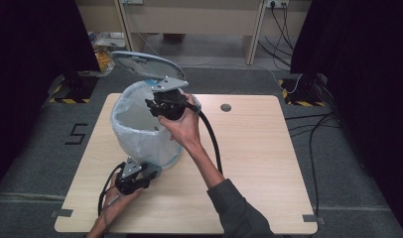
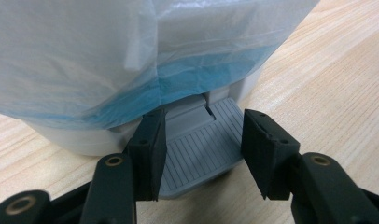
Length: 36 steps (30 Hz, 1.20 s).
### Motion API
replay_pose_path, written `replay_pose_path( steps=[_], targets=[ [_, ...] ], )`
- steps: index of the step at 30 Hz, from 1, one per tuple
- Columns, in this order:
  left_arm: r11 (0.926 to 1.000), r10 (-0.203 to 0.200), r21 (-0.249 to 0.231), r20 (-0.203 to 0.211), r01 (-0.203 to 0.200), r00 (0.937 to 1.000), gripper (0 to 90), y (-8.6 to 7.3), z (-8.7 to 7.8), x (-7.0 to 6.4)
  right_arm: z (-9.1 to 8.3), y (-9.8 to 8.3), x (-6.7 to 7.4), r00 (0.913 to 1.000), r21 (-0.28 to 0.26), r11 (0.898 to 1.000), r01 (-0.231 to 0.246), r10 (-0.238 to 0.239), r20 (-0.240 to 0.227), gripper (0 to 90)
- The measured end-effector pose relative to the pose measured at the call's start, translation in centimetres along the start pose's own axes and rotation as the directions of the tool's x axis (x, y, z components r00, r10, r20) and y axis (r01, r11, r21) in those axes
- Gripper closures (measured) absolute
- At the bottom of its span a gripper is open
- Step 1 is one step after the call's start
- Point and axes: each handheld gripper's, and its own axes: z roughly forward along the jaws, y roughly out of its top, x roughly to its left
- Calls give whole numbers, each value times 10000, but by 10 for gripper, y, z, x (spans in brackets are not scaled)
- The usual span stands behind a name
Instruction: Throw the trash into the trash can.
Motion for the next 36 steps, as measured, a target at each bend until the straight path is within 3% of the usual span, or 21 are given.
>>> replay_pose_path(
  steps=[11,17,36],
  targets=[
    [10000,-3,-2,0,3,10000,500,0,0,0,-14,-7,-6,9996,-131,9996,-264,266,121,491],
    [10000,5,-2,-4,-5,10000,500,0,0,0,-30,-12,-11,9985,-345,9983,-473,482,250,432],
    [10000,2,-2,1,-2,10000,500,0,0,0,-75,-44,-40,9882,-433,9935,-1056,1097,1068,387]
  ],
)
